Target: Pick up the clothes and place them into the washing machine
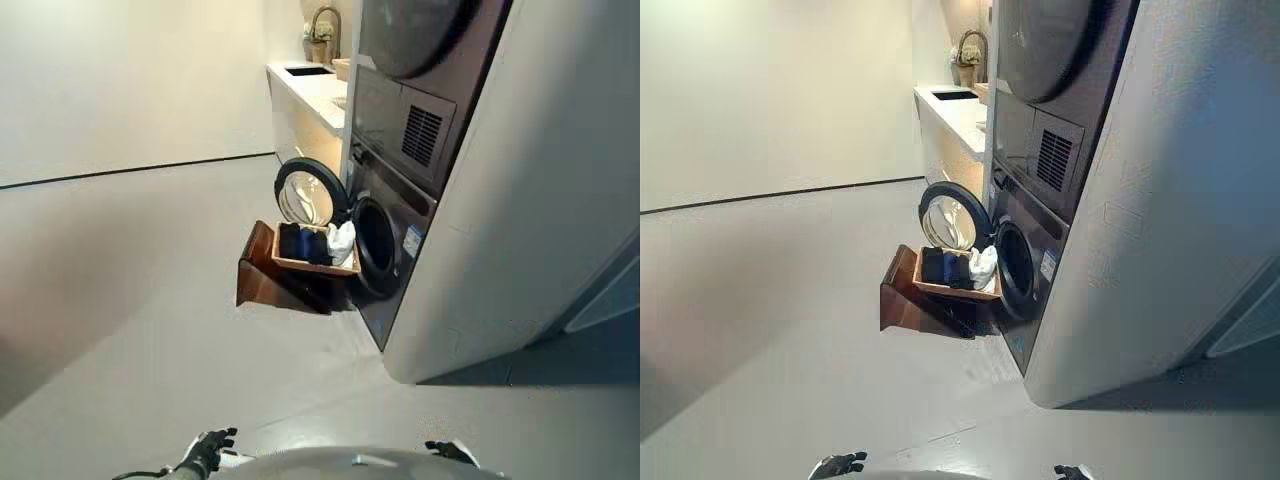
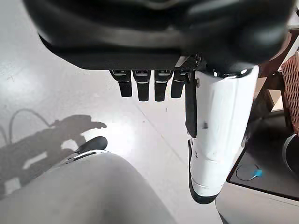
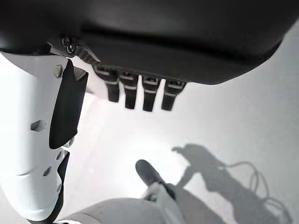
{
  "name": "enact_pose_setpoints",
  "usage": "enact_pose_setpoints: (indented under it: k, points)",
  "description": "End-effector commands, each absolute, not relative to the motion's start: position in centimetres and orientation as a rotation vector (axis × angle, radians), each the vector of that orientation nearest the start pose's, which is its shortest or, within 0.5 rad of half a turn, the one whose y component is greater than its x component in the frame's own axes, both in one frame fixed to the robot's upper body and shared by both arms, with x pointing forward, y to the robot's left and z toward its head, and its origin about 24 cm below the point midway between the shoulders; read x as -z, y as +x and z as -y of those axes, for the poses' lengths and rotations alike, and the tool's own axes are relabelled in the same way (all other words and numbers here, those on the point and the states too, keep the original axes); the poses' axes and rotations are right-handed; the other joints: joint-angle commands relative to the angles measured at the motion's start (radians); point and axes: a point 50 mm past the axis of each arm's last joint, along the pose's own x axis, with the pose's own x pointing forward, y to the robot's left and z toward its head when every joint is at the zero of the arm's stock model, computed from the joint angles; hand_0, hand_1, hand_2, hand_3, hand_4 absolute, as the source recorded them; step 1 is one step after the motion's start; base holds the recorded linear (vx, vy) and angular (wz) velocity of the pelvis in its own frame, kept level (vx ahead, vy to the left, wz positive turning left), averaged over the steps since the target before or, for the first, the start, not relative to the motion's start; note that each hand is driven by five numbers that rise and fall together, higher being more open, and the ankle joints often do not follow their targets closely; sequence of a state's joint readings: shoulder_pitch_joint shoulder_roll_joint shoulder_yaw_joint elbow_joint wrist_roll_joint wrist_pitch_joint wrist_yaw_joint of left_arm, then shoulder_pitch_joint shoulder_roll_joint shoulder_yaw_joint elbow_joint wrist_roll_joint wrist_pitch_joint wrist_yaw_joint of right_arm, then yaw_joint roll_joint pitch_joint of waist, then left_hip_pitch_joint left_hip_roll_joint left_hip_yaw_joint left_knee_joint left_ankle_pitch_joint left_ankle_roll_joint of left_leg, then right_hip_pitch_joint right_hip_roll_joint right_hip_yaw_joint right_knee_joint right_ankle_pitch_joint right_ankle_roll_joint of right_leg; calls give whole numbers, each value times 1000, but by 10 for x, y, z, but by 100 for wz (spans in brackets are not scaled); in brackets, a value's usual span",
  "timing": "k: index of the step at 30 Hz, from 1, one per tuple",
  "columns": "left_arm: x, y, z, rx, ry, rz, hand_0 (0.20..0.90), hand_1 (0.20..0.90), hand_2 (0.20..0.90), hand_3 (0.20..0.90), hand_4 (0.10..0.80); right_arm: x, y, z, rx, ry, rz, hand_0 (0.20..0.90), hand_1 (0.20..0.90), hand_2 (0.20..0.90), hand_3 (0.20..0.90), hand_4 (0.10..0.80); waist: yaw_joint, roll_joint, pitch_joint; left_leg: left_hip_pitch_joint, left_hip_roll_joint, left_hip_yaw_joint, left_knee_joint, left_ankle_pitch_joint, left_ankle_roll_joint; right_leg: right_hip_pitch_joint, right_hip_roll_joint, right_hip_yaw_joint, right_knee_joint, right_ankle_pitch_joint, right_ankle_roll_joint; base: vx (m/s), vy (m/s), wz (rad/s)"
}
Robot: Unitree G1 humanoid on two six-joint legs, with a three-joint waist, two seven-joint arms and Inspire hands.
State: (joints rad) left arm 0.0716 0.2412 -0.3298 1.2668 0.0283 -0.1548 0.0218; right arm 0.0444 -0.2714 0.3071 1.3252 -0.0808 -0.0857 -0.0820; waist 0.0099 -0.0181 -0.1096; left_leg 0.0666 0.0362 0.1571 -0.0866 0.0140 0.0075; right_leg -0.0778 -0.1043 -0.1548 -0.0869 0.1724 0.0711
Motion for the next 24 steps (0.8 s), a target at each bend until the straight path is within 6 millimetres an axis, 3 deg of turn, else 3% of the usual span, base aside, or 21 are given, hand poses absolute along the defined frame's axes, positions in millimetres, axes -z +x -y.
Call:
enact_pose_setpoints:
  k: [1, 24]
  points:
    - [160, 106, -213, 151, 423, -1084, 900, 900, 900, 900, 800, 165, 85, 223, -194, -560, -1200, 900, 900, 900, 900, 800, -19, -10, 55, -28, -5, -37, -1, -51, -50, 81, -32, 10, 0, -120, 61, 0, 0, 0]
    - [161, 102, -217, 122, 407, -1118, 900, 900, 900, 900, 800, 165, 88, 217, -225, -544, -1178, 900, 900, 900, 900, 800, -20, -25, 61, -31, -10, -38, -1, -56, -44, 76, -36, 16, 0, -120, 64, 0, 0, 0]
